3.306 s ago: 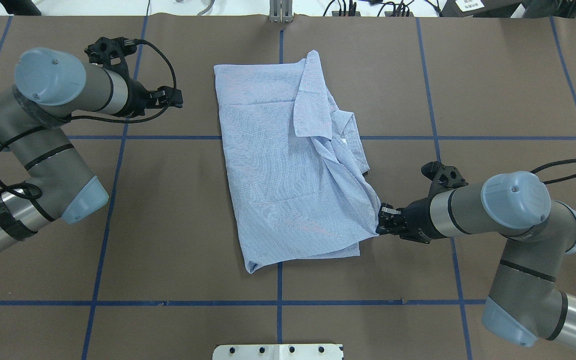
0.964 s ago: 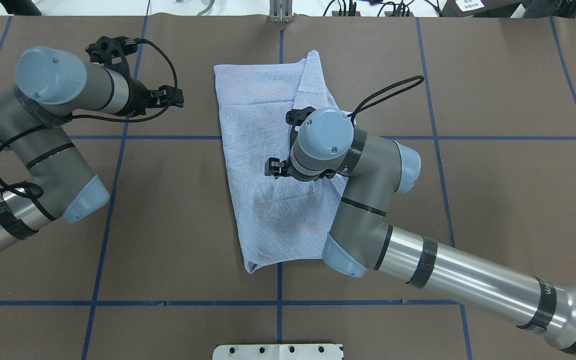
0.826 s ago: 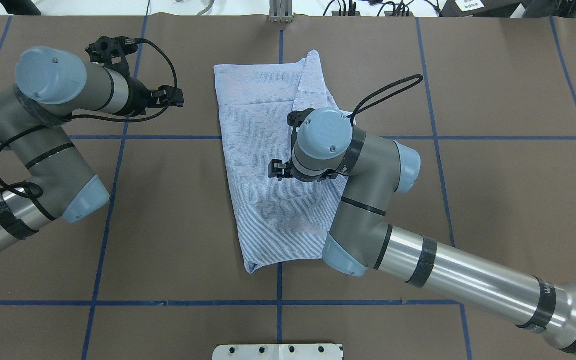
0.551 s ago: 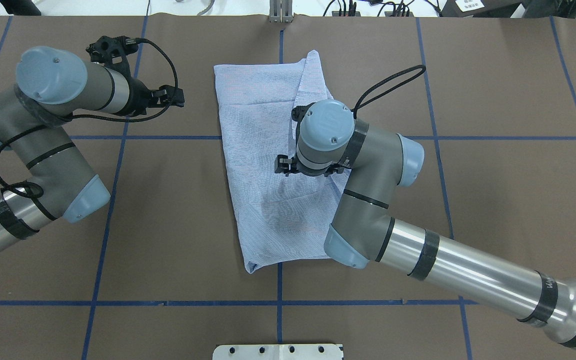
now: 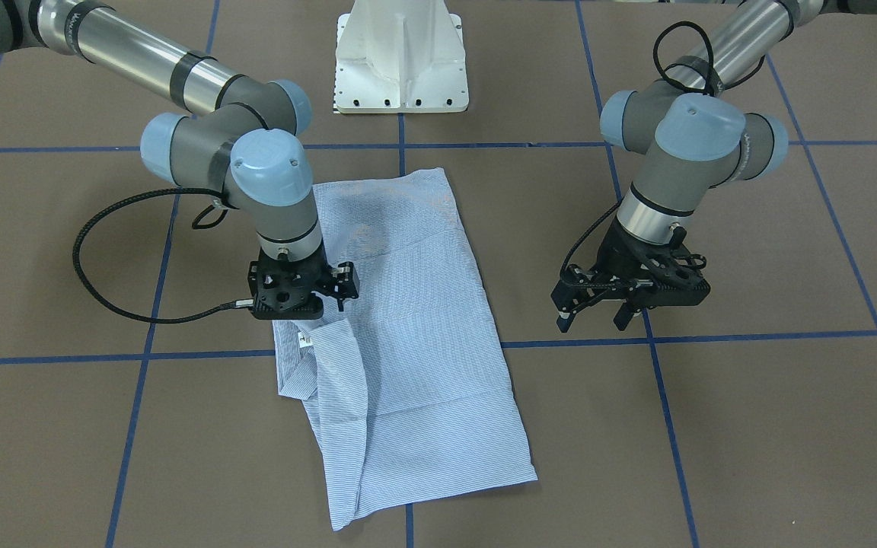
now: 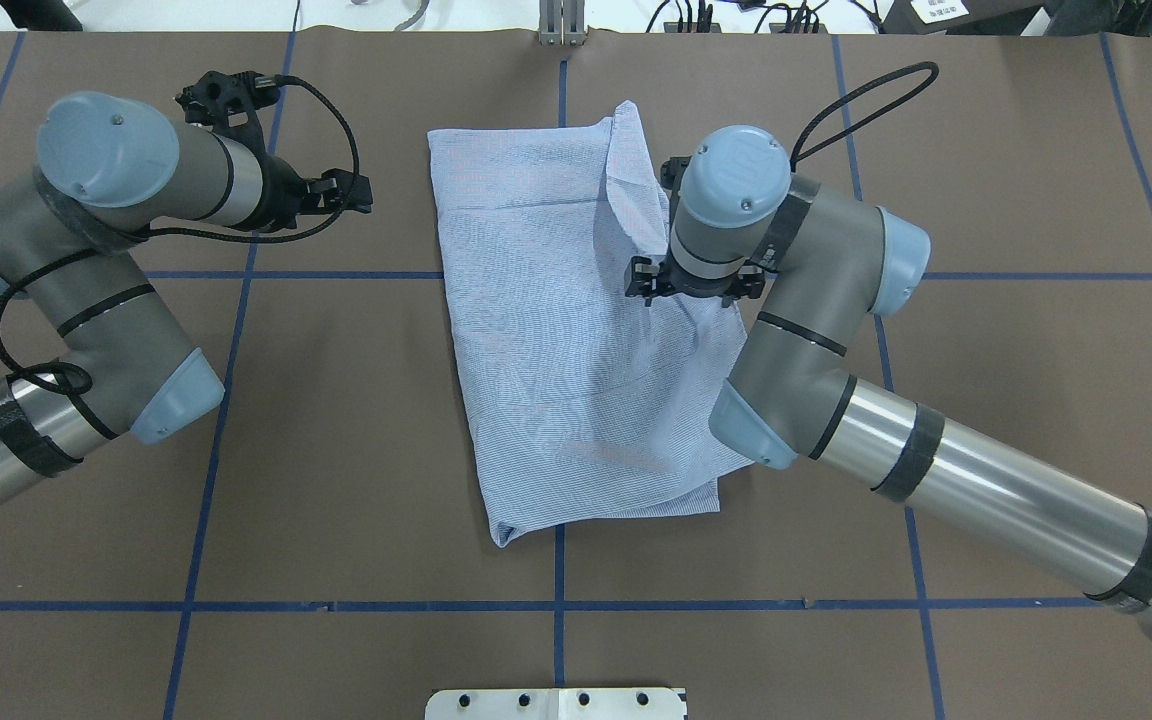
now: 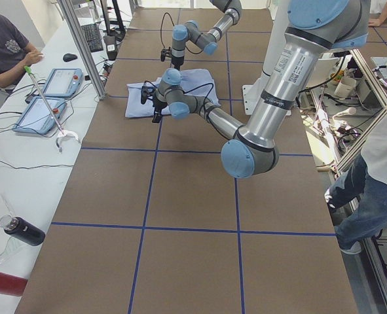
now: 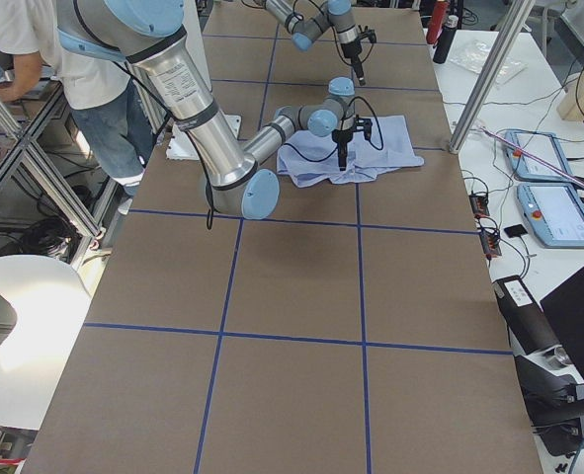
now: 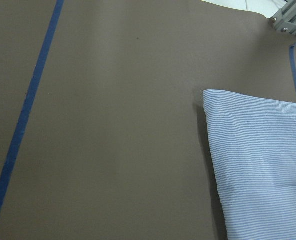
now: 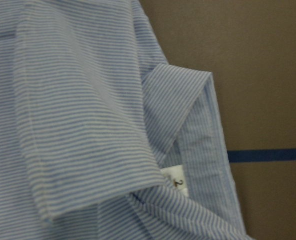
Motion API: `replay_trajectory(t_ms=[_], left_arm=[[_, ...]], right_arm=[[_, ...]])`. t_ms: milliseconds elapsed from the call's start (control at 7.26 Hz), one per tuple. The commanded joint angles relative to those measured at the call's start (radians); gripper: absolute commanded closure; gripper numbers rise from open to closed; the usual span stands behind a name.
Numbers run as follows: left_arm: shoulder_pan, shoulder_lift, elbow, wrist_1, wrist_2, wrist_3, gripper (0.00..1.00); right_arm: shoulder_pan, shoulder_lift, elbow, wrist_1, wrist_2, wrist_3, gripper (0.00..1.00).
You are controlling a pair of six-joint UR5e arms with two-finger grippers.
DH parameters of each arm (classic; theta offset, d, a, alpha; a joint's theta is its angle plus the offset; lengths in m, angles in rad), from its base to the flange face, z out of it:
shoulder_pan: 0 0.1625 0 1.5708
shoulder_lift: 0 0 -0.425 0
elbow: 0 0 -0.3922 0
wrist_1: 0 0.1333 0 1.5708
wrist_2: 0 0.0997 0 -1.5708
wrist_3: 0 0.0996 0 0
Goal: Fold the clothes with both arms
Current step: 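Open the right gripper and lift it away from the shirt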
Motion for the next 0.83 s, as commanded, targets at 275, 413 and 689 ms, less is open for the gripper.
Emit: replay_trajectory(t_ms=[275, 413, 689], left_arm=[[0.002, -0.011, 0.004, -0.003, 0.000, -0.007, 0.01], [0.002, -0.011, 0.002, -0.003, 0.000, -0.005, 0.01], [0.002, -0.012, 0.004, -0.006, 0.000, -0.004, 0.01]], right_arm=[[0.096, -0.122, 0.096, -0.035, 0.002, -0.121, 0.00], [0.122, -0.107, 0.144, -0.110, 0.002, -0.162, 0.00], [0.132, -0.107, 0.185, -0.115, 0.014, -0.205, 0.00]])
